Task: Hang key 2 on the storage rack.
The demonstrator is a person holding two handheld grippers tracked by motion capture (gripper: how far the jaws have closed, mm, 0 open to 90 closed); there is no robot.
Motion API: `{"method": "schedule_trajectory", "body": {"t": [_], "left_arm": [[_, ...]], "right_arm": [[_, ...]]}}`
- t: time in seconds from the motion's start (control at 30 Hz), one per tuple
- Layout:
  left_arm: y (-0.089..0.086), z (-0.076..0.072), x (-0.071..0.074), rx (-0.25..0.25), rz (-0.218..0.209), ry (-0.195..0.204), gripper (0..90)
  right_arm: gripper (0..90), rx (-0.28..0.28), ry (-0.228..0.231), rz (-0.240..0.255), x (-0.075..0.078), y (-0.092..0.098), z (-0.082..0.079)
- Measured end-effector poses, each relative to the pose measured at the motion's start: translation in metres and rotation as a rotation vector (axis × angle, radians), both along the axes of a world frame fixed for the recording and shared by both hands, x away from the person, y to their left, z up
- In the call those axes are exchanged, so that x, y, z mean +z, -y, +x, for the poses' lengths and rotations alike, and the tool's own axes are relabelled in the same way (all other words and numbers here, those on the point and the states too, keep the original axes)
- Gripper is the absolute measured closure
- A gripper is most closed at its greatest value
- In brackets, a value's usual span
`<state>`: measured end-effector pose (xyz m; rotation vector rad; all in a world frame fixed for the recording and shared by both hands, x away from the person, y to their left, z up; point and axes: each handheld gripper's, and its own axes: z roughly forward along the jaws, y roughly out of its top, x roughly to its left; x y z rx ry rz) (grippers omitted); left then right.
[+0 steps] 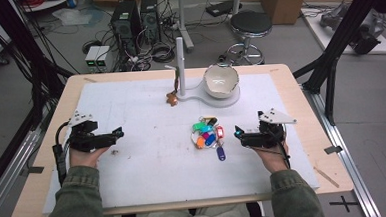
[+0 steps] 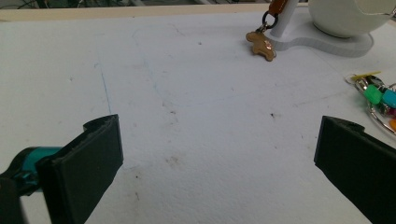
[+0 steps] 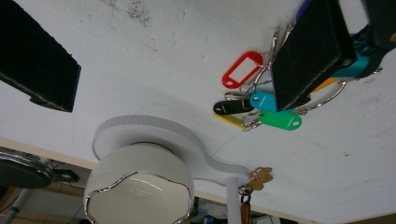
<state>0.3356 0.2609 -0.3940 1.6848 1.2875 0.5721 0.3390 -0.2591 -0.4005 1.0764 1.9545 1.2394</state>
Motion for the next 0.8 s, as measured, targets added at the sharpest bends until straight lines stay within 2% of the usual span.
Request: {"method": "schedule_trajectory", "body": {"t": [0.43, 0.8], "left_arm": [[-0.011, -0.006, -0.007, 0.026, 0.000, -0.016, 1.6], [-0.019, -0.009, -0.012, 0.050, -0.007, -0.038, 1.6]], "right_arm": [[0.5, 0.042, -0.025, 0.002, 0.000, -0.013, 0.002], [0.5, 0.096, -0.046, -0.020, -0.002, -0.031, 0.003]]}}
